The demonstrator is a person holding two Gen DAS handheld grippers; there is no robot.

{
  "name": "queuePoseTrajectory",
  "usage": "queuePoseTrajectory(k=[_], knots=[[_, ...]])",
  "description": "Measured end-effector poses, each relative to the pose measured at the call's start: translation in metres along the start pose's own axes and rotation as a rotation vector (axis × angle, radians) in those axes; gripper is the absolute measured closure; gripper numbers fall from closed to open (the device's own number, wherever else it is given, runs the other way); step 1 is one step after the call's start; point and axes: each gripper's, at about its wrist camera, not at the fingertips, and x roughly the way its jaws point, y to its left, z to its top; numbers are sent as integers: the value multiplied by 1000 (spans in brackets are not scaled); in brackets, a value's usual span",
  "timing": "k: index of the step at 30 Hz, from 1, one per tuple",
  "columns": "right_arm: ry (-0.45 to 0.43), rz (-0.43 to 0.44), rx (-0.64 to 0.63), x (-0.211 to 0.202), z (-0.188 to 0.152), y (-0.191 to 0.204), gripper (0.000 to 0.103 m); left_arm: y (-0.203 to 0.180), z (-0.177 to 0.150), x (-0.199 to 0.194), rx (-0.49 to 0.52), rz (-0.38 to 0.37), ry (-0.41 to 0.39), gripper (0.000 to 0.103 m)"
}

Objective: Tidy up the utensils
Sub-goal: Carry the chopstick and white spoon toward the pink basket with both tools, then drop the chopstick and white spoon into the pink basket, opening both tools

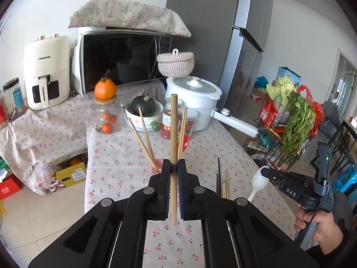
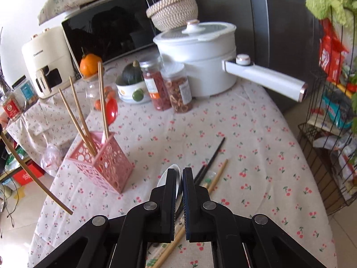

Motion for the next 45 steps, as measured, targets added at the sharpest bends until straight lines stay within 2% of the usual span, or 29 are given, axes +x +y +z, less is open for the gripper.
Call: queuePoseTrajectory(k=[6,13,19,22,29,37,40,42,44,45], knots=[[-135,-36,-1,-16,21,15,99,9,21,-8,-76,6,-136,97],[-227,-54,13,-14,37,36,99,4,26,15,-73,69,-208,97],[-270,-46,9,0,46,55,99,8,23,47,-43,132,-189,97],[-266,-44,-2,14,48,64,99,10,18,72,-7,150,-138,97],[-312,-97,-77,28,49,84,99,18,11,112,-10,128,-26,97],[-294,-125,-119,47,47,94,98,24,9,120,-41,139,-8,96],[-288,-127,-123,51,47,97,98,27,10,112,-59,145,-6,85],[-289,-132,-134,53,47,99,98,30,8,102,-83,166,-11,55],[-289,-136,-143,55,46,101,98,37,4,92,-125,168,-17,45],[-286,-137,-147,56,46,102,98,41,2,89,-143,166,-7,43]])
